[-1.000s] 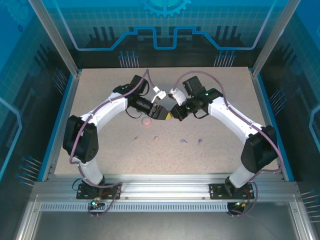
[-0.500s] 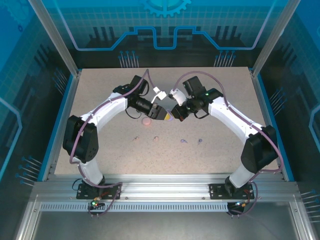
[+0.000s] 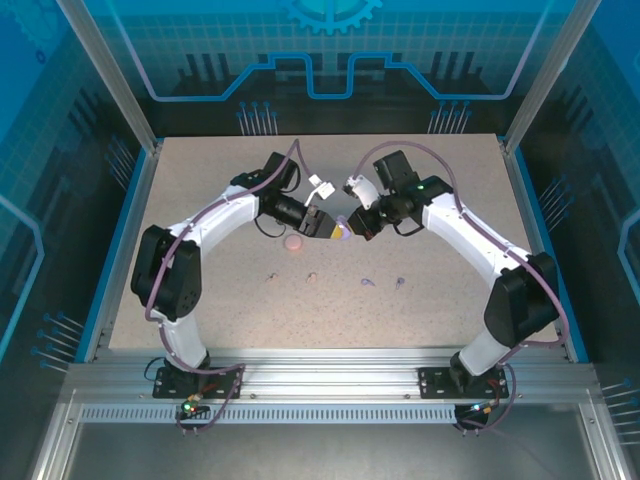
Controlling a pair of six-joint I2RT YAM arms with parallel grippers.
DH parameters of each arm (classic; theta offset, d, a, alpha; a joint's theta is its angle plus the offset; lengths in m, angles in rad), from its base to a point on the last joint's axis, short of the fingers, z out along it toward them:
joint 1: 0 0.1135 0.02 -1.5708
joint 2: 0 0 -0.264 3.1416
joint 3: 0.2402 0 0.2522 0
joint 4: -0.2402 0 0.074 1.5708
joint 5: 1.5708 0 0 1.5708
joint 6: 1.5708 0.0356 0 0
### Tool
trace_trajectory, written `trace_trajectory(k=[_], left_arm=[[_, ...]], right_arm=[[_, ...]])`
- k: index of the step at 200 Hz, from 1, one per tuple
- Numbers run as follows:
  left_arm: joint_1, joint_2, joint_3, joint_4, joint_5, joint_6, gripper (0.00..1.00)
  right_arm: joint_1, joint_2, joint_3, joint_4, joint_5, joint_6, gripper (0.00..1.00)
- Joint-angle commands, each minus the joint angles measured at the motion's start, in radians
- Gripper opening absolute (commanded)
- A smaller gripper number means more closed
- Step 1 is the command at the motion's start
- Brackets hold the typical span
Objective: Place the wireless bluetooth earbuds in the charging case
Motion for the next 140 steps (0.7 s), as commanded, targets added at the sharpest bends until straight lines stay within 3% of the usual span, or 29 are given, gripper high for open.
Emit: trace_trajectory(k=[1, 77, 140], left_arm=[[0.006, 0.028, 0.004, 0.031, 0.043, -0.025, 0.44], [0.006, 0.034, 0.016, 0.090, 0.055, -0.074, 0.44], [0.006, 0.041, 0.014, 0.098, 0.068, -0.082, 0.33]], right_arm=[[-0.013, -0.038, -0.014, 0.011, -0.034, -0.010, 0.00], [-0.015, -0.035, -0.016, 0.008, -0.042, -0.014, 0.00], [-0.016, -0.036, -0.025, 0.014, -0.039, -0.013, 0.00]])
